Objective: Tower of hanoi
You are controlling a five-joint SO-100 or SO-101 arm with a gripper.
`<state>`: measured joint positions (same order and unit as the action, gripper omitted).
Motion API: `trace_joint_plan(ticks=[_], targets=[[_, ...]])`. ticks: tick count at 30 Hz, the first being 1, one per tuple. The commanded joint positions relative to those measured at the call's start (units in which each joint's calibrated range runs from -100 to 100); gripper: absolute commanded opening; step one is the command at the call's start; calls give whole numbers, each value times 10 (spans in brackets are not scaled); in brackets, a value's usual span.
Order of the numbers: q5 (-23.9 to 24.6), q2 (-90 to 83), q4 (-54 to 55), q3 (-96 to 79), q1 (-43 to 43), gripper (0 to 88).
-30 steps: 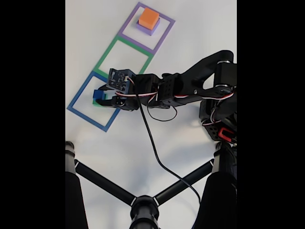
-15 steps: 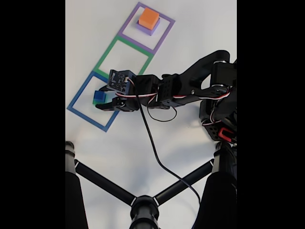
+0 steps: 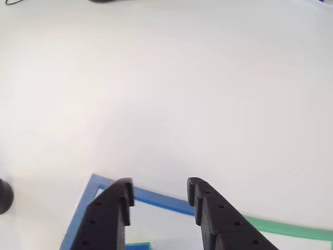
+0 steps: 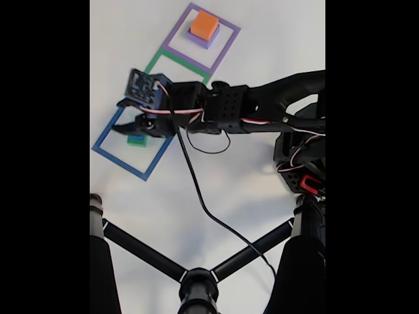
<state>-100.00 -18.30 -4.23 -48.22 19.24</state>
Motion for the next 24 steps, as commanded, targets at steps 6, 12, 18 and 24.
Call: trace_joint_plan(ticks=[6,12,18,24], targets=[[33,-131,-438,225,-116,0],[17,-188,-705,352,-219,0],[35,-190,-839,478,-313,3],[42,-189,-879,547,-393,16]])
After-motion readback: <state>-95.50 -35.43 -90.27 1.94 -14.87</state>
